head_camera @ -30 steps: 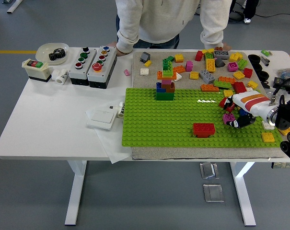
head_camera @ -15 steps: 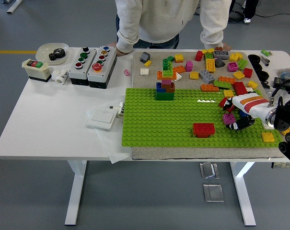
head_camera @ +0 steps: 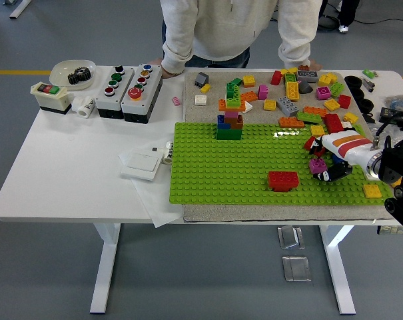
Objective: Pick up the brick,pile it on top of brick,press brick,pick up the brick,pile it on top of brick,press brick
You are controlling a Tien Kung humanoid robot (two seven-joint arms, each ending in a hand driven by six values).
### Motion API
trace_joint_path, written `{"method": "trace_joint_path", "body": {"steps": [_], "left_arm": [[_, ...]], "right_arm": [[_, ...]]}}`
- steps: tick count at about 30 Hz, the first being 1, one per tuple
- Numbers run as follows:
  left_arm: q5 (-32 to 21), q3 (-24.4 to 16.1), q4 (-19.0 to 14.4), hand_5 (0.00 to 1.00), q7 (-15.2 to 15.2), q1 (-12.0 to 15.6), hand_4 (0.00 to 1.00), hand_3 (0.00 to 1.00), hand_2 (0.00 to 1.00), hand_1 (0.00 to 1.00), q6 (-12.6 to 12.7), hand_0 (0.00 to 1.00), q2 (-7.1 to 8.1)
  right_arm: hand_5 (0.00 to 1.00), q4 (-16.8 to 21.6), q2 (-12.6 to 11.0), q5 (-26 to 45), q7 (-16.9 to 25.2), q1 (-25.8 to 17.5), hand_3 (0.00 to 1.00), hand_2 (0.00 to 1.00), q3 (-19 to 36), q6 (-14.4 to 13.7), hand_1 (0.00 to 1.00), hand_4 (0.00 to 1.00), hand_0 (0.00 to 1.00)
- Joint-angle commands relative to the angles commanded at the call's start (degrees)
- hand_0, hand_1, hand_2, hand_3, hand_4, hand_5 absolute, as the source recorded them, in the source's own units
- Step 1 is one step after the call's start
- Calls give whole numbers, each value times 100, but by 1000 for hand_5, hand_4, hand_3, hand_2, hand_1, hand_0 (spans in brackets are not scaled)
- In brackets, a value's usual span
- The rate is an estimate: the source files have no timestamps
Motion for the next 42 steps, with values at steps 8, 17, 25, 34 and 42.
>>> {"method": "trace_joint_path", "body": {"steps": [8, 17, 25, 34, 42], "left_arm": [[-5, 1, 0, 609, -3, -3, 591, 564, 677, 716, -1, 778, 0], [-24, 4, 0, 610, -5, -2, 591, 564, 675, 715, 2, 778, -1], [-23, 21, 0, 608, -2, 0, 590, 564, 675, 715, -7, 777, -2], [-41, 48, 0, 609, -1, 13, 591, 564, 676, 716, -11, 778, 1], [-23, 51, 0, 610, 6, 28, 591, 564, 676, 715, -19, 778, 3]], "right_arm": [[336, 70, -46, -14, -3, -24, 575, 619, -20, -2, 573, 834, 587], [343, 100, -51, -49, -17, -38, 578, 624, 24, -102, 577, 834, 590], [342, -55, 2, -18, -36, -11, 577, 619, -31, -59, 577, 826, 588], [329, -105, 4, -16, -24, -25, 565, 609, -44, -82, 563, 804, 577], [330, -98, 12, -59, 11, -36, 531, 570, -59, -148, 520, 775, 553]]}}
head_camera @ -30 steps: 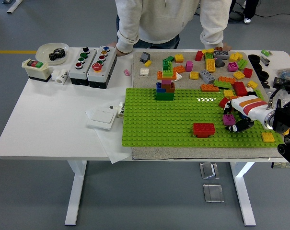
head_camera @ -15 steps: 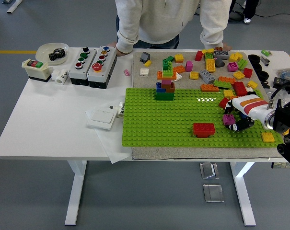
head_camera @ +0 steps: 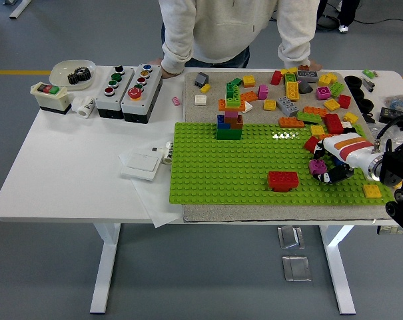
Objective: Pick up the brick,pile it on top of brick,press brick,pick up the brick,pile it on top of brick,press brick
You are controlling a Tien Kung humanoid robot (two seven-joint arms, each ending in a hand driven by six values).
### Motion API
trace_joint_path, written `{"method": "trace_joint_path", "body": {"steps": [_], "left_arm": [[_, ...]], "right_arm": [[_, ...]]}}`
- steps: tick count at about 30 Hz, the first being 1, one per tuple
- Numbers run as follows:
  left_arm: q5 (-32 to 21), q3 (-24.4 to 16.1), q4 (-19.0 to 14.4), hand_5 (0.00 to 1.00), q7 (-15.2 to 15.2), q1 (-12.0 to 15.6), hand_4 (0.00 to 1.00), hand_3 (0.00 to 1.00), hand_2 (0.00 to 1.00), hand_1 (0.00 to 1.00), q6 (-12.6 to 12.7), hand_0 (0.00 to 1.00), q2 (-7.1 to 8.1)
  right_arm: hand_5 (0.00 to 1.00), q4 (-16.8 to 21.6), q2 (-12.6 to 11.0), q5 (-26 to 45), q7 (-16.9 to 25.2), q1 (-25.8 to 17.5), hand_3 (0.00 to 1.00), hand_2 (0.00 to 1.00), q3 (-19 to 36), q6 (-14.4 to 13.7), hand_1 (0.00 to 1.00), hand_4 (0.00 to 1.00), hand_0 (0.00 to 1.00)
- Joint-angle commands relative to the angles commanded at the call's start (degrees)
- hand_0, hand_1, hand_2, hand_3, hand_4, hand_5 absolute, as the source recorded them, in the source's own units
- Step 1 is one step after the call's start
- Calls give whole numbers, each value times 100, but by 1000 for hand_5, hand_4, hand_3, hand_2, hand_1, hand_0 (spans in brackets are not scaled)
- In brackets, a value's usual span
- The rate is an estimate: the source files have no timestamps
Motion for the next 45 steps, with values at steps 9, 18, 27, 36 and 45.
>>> {"method": "trace_joint_path", "body": {"steps": [9, 18, 27, 36, 45], "left_arm": [[26, 1, 0, 609, 3, 11, 590, 564, 676, 715, -10, 778, 2], [-29, 38, 0, 609, -9, -9, 590, 564, 676, 715, -12, 777, 9], [-49, 34, 0, 609, -16, -32, 591, 564, 676, 713, -14, 777, 10], [-32, 8, 0, 609, -16, -29, 591, 564, 676, 713, -16, 778, 9], [-5, -41, 0, 610, -15, -32, 591, 564, 676, 713, -14, 778, 18]], "right_arm": [[342, 20, -6, -58, 21, -7, 505, 531, -5, -45, 472, 747, 519], [347, 36, -37, -95, 44, 1, 499, 525, 19, -91, 463, 741, 514], [359, 138, -98, -74, 70, 1, 497, 522, 92, -132, 458, 729, 497], [358, 447, -215, -33, 77, -26, 496, 519, 222, -148, 456, 716, 492], [366, 1286, -472, 15, 60, 0, 496, 519, 278, -88, 454, 703, 476]]}}
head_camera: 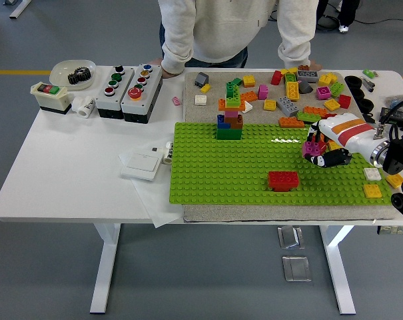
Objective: Pick up the brick,pile it on top of brick,press brick,pick up the brick,pile it on top of brick,press brick
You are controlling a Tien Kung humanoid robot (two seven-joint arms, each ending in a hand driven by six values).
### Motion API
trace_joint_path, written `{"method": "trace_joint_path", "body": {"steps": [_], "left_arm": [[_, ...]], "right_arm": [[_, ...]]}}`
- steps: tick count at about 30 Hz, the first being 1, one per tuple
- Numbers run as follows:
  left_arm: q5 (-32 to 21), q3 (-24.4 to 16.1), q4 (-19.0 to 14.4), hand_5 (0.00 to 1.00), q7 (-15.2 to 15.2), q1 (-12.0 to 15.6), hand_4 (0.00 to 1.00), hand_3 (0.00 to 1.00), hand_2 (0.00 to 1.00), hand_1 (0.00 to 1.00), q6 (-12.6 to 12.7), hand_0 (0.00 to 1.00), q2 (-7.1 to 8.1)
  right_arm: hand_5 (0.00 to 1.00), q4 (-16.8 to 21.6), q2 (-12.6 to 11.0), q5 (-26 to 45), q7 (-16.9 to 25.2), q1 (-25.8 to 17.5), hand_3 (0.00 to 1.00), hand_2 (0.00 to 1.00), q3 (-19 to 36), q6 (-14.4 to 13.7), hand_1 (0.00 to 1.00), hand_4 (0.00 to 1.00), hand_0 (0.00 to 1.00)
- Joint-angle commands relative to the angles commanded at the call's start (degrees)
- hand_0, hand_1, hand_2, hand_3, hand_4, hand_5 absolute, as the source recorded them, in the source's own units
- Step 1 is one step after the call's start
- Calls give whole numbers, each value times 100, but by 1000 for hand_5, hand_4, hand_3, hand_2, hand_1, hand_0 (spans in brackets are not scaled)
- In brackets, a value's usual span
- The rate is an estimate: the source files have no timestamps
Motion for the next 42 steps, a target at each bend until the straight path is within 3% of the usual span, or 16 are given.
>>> {"method": "trace_joint_path", "body": {"steps": [3, 6, 15, 42], "left_arm": [[14, -14, 0, 610, 2, -2, 591, 564, 676, 713, -1, 778, 3], [19, -27, 0, 609, 5, -2, 591, 564, 674, 713, 0, 778, 6], [17, -30, 0, 609, 9, -4, 591, 564, 676, 713, 0, 777, 10], [70, -35, 0, 609, 39, 41, 590, 564, 674, 714, -12, 778, 25]], "right_arm": [[366, 325, -60, 18, -40, 11, 496, 519, -39, 122, 454, 703, 476], [362, 615, -114, -16, -196, 17, 500, 521, -112, 419, 455, 708, 469], [368, 993, -159, -64, -465, 71, 501, 522, -381, 831, 457, 714, 467], [407, 1128, -44, -129, -564, -23, 503, 528, -512, 859, 459, 741, 476]]}}
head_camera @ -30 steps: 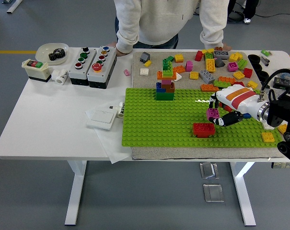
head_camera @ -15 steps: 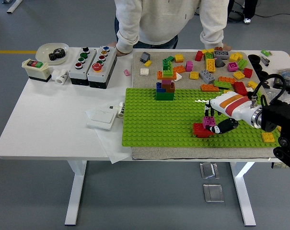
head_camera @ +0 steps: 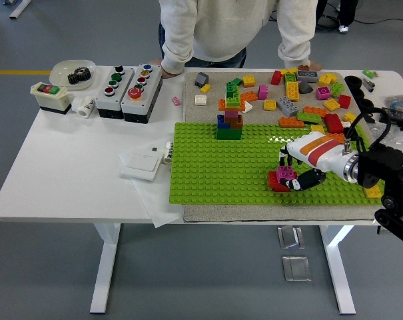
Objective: Pick up the brick,pile it on top of brick,press brick,pick up the brick,pile it on top of brick,press brick
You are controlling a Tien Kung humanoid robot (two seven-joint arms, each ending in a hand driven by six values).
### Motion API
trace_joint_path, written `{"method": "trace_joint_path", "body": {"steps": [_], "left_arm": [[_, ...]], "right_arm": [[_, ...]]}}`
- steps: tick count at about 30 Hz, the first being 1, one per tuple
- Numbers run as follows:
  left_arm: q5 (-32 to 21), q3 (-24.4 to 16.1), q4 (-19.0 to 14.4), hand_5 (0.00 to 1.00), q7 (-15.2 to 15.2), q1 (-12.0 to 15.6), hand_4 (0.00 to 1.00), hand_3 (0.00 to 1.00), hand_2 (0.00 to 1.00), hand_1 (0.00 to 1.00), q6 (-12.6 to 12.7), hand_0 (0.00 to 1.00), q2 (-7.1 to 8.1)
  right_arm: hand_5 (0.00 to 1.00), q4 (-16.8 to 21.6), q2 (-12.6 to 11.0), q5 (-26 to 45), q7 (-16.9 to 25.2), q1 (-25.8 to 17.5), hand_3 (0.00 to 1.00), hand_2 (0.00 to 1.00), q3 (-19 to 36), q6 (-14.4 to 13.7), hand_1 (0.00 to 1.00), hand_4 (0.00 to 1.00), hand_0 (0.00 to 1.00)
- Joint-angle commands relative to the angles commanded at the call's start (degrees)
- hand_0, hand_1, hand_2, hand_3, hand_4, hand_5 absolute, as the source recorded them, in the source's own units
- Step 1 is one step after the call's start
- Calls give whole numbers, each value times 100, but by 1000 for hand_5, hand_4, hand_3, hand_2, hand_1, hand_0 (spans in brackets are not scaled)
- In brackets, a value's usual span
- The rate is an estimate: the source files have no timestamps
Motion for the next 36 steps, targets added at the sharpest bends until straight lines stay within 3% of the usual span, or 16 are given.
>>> {"method": "trace_joint_path", "body": {"steps": [36], "left_arm": [[-54, 29, 0, 609, -11, -46, 591, 564, 677, 715, 16, 778, 5]], "right_arm": [[386, -77, 17, 14, 50, 28, 508, 530, 0, 19, 461, 744, 466]]}}
